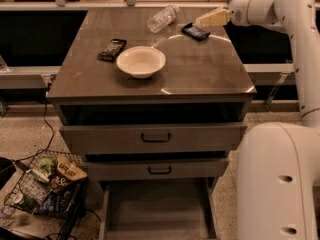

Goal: Place rxbar blueberry into bottom drawer

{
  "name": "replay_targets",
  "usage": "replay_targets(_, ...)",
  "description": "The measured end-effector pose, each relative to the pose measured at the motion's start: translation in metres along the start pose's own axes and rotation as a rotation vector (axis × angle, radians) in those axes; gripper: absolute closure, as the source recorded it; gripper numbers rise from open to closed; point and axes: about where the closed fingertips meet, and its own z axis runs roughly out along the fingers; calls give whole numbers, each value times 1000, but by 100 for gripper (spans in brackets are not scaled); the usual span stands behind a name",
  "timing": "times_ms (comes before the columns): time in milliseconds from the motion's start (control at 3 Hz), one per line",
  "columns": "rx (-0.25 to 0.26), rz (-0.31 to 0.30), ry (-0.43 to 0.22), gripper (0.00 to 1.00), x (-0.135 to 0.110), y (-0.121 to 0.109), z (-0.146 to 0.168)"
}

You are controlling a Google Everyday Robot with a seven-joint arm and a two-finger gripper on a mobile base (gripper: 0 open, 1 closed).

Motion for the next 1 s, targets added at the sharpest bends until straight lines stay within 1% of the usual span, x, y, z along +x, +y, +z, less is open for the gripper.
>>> replay_targets(333, -16, 45, 69, 0, 35, 7, 34)
replay_targets(1000, -34, 121, 150, 0, 79, 17, 65)
